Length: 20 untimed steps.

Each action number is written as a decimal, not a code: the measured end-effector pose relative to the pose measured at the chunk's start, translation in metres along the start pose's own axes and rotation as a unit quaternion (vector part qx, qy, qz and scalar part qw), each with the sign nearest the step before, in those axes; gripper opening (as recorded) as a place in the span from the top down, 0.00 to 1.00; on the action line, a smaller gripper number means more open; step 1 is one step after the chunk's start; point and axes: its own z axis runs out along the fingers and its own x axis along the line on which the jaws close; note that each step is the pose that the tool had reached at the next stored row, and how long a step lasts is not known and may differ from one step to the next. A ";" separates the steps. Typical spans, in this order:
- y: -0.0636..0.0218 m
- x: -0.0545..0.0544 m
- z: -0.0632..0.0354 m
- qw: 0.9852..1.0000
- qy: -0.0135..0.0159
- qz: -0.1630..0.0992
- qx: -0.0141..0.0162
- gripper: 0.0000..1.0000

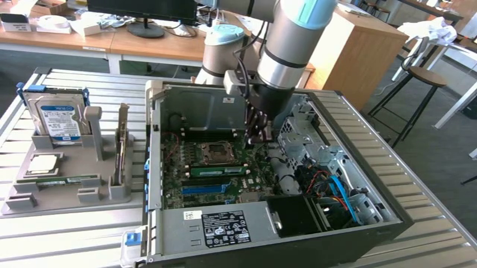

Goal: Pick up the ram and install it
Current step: 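Insert the ram into the slot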

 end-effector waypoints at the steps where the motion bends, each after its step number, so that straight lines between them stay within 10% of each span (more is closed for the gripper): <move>1: 0.0000 0.000 0.0008 1.000 0.000 0.000 0.000 0.90; 20: -0.0006 0.001 0.0182 1.000 0.000 0.000 0.000 0.90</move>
